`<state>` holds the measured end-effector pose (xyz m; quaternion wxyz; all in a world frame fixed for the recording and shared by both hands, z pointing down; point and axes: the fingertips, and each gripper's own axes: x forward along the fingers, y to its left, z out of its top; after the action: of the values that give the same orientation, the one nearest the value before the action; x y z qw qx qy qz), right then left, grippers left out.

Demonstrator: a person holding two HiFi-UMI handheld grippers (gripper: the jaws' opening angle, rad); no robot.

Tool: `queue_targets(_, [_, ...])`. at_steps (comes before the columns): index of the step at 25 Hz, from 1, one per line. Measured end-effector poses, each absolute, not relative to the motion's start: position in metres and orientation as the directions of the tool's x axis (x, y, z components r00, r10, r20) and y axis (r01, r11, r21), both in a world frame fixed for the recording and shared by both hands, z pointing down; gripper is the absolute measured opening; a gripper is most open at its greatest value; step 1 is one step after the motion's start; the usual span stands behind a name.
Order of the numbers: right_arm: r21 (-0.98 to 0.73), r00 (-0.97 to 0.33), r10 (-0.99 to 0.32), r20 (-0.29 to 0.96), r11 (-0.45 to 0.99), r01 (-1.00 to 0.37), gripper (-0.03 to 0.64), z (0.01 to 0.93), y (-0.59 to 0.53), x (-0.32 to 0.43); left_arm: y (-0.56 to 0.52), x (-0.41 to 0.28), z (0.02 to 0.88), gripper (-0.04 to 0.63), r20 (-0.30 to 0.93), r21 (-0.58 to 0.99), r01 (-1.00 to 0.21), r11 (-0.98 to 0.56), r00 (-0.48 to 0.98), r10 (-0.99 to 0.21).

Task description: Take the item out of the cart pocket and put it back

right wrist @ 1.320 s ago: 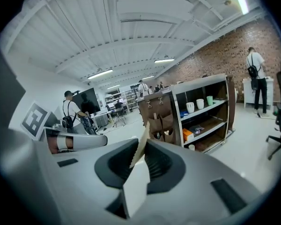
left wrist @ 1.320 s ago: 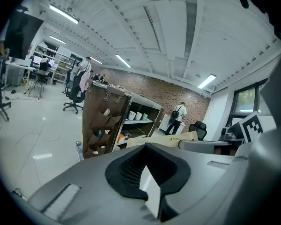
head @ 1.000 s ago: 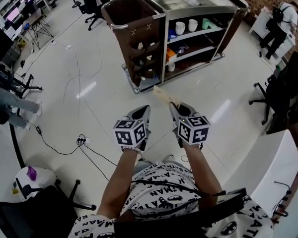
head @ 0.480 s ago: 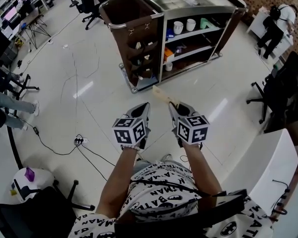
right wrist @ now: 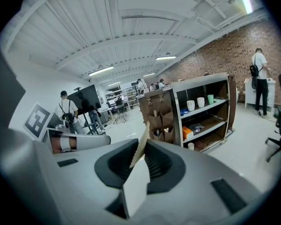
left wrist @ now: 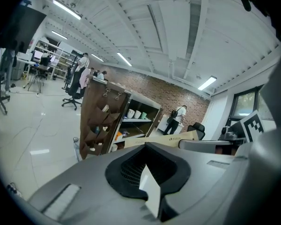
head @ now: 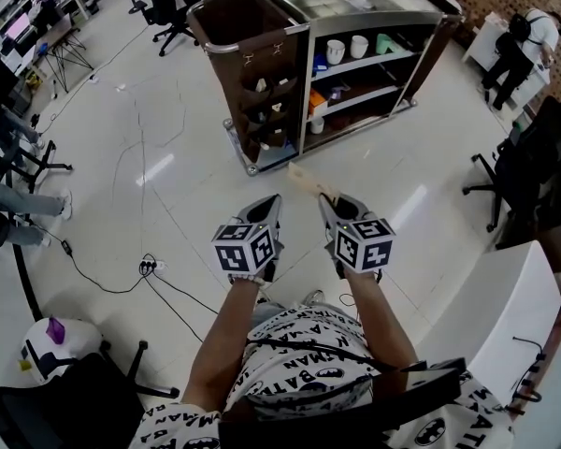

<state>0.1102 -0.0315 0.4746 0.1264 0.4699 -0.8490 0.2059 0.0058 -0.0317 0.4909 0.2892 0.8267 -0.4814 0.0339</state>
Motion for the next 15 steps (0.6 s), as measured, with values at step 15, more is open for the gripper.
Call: queue_targets(15, [-0.229, -0.508, -0.755, 0.414, 0.454, -0.861, 0.06, 0.475, -0.045, 0.104, -0.044, -0.004, 0.494, 0.002, 0.34, 0.456, -0.81, -0.369, 0.541, -0.769])
